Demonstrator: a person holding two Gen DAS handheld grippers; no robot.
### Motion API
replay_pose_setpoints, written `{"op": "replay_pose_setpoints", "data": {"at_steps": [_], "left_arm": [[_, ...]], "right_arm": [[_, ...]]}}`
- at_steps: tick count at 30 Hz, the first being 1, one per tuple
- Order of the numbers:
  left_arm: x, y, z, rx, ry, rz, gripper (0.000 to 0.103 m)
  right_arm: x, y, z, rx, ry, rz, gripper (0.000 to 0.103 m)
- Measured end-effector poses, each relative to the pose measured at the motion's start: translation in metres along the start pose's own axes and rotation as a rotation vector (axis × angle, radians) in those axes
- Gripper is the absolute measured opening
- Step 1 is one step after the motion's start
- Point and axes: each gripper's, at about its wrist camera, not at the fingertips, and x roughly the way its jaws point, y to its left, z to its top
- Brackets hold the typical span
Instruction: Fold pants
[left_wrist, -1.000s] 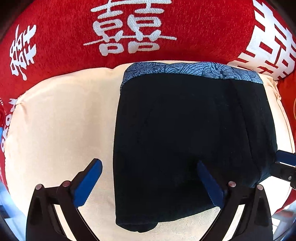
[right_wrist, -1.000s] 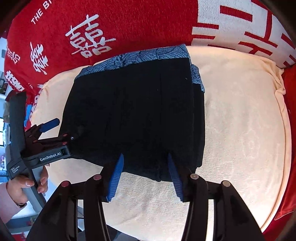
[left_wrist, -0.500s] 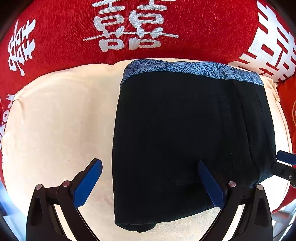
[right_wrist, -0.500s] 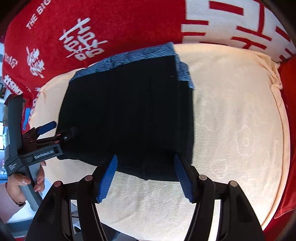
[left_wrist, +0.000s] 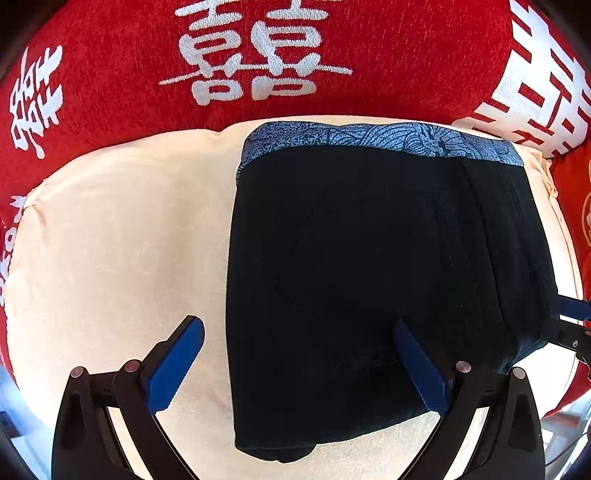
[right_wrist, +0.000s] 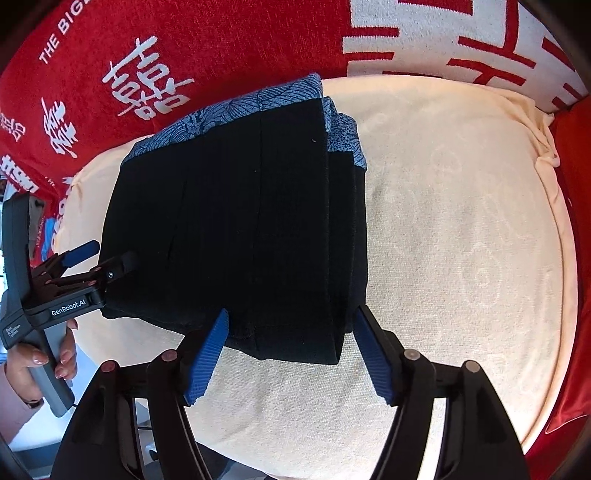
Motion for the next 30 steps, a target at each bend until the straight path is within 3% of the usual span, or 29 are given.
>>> {"op": "replay_pose_setpoints", "data": {"at_steps": [15,20,24,30], "left_arm": [[-0.003,0.015,0.019,-0.029,-0.008,-0.052,0.102],[0.003,0.028,0.029,-0.016,0.028,-0.192,0.102],[0.009,0.041,0.035,-0.022,0.046,-0.237,0.102],[0.030,0.057,0.045,-0.057,0.098,-0.386,0.102]], "right_arm": [[-0.001,-0.012,0.010,0.007,0.004,0.033,0.079],[-0.004,-0.041,0.018,0.106,-0.011,0.236,0.079],[-0.003,-0.066,0.027,0.168,-0.024,0.285,0.080],[0.018,-0.080,0.040,0.193,-0.006,0.403,0.080]]}}
